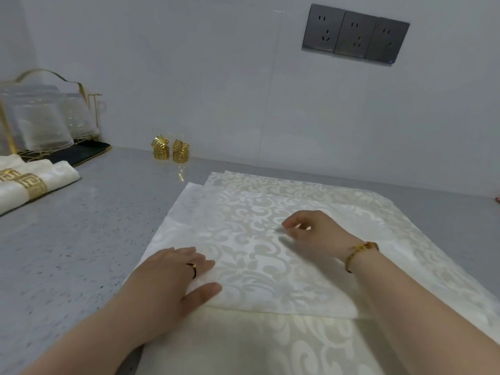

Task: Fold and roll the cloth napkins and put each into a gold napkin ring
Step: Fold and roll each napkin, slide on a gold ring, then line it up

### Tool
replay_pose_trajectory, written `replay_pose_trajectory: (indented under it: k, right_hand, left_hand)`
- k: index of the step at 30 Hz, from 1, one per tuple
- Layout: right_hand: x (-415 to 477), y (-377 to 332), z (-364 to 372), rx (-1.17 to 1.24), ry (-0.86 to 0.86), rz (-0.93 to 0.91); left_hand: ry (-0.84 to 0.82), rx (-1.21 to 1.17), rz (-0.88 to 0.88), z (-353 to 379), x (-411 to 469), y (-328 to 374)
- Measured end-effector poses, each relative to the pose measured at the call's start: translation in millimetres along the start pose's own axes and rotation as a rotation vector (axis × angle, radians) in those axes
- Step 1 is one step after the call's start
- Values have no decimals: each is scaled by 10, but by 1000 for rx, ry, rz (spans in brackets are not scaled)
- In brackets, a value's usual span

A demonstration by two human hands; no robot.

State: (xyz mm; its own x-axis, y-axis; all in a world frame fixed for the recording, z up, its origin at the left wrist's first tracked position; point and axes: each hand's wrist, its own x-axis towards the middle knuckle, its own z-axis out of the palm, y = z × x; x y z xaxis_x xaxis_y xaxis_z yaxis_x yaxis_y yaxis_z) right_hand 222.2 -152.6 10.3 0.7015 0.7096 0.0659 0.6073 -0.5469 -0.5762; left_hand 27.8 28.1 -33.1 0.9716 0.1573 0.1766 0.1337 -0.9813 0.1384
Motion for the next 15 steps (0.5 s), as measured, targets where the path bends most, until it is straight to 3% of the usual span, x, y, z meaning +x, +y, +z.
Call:
replay_pose_trajectory:
  k: [2, 8, 15]
  right_hand:
    - [183, 20, 88, -112, -83, 86]
    - [305, -127, 98, -313, -232, 166]
    - [413, -29, 205, -322, -55, 134]
  left_hand:
    - [-91, 8, -20, 5, -7, -11]
    - [-101, 5, -40, -5, -13, -22]
    - [69, 94, 7, -63, 10, 10]
